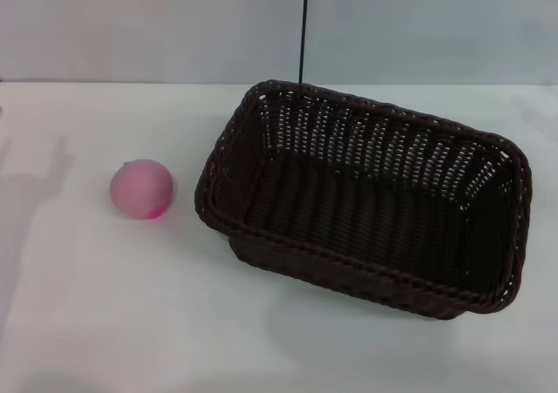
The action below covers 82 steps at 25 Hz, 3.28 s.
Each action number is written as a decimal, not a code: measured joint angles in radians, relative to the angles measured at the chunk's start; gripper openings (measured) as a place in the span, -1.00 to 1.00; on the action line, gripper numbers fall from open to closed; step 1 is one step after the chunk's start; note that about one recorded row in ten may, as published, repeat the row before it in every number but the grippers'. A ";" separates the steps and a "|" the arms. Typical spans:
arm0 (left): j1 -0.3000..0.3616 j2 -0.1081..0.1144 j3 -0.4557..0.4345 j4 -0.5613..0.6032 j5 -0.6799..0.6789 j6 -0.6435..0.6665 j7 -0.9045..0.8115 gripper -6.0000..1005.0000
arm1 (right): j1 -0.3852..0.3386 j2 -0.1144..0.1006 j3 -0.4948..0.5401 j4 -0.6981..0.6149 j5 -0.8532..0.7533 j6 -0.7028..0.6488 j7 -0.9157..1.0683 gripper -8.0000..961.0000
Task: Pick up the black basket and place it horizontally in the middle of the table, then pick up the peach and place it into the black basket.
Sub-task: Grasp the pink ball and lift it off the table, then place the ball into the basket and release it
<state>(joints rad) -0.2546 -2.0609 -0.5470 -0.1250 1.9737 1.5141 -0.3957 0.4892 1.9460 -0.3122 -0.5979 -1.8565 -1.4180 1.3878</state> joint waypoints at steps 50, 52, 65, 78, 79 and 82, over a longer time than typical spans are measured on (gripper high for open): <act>-0.122 -0.004 0.638 0.177 -0.002 -0.224 -0.025 -0.27 | -0.087 0.091 -0.004 0.194 0.265 0.103 -0.170 0.37; -0.118 -0.003 0.633 0.175 -0.004 -0.199 -0.031 -0.40 | -0.087 0.091 -0.004 0.195 0.265 0.103 -0.170 0.37; -0.149 0.002 0.454 0.182 -0.009 0.114 -0.263 -0.52 | -0.091 0.093 -0.004 0.212 0.267 0.103 -0.177 0.37; -0.301 -0.012 0.756 0.092 0.020 0.037 -0.223 -0.75 | -0.098 0.104 -0.004 0.250 0.270 0.104 -0.211 0.37; -0.301 -0.012 0.755 0.091 0.021 0.035 -0.223 -0.71 | -0.099 0.105 -0.004 0.250 0.270 0.104 -0.211 0.37; -0.296 -0.012 0.753 0.087 0.021 0.025 -0.223 -0.56 | -0.101 0.107 -0.004 0.254 0.270 0.103 -0.216 0.37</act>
<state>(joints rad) -0.5508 -2.0725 0.2056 -0.0378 1.9949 1.5393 -0.6183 0.3880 2.0532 -0.3160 -0.3435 -1.5861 -1.3151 1.1715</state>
